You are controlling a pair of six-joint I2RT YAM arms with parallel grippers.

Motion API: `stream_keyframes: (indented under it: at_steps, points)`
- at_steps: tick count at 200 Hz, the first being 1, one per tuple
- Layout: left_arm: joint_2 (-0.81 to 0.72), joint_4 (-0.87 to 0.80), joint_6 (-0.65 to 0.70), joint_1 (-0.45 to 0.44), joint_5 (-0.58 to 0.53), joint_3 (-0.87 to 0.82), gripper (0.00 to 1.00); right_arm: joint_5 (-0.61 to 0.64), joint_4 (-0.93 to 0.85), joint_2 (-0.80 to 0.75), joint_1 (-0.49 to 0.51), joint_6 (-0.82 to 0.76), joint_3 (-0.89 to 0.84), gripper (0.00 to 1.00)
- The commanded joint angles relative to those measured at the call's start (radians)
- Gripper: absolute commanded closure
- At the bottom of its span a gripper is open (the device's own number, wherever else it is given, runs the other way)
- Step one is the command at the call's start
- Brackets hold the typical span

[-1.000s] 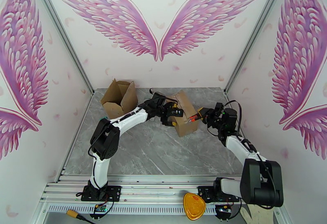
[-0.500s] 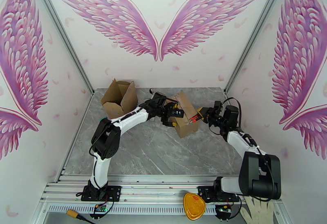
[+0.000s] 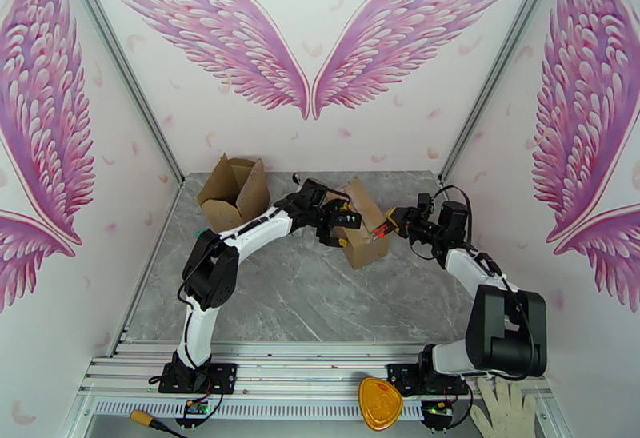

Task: Unpack the express box

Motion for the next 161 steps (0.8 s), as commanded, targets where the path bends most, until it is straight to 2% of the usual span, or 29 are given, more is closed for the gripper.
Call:
stream_keyframes:
  at_steps: [1,43,59,70,93,123,161]
  points:
    - [0.05,0.14,-0.014,0.018,-0.103,0.073,0.05,-0.366,-0.209,0.019,0.052,-0.049,0.004,1.0]
    - [0.059,0.14,-0.01,0.029,-0.108,0.095,0.05,-0.38,-0.255,0.039,0.053,-0.09,0.03,1.0]
    - [0.05,0.127,-0.018,0.027,-0.106,0.098,0.05,-0.346,-0.321,0.04,0.049,-0.119,0.052,1.0]
    - [0.035,0.118,-0.038,0.016,-0.115,0.096,0.05,-0.276,-0.345,0.018,0.05,-0.116,0.06,1.0]
    - [-0.012,0.148,-0.066,-0.033,-0.199,0.046,0.06,-0.161,-0.211,-0.048,0.062,0.015,0.015,1.0]
    - [-0.081,0.261,-0.106,-0.099,-0.275,-0.047,0.05,-0.03,-0.162,-0.083,0.079,0.045,-0.012,1.0]
    - [-0.075,0.25,-0.062,-0.13,-0.288,-0.033,0.05,0.007,0.0,0.003,0.127,0.103,0.017,1.0]
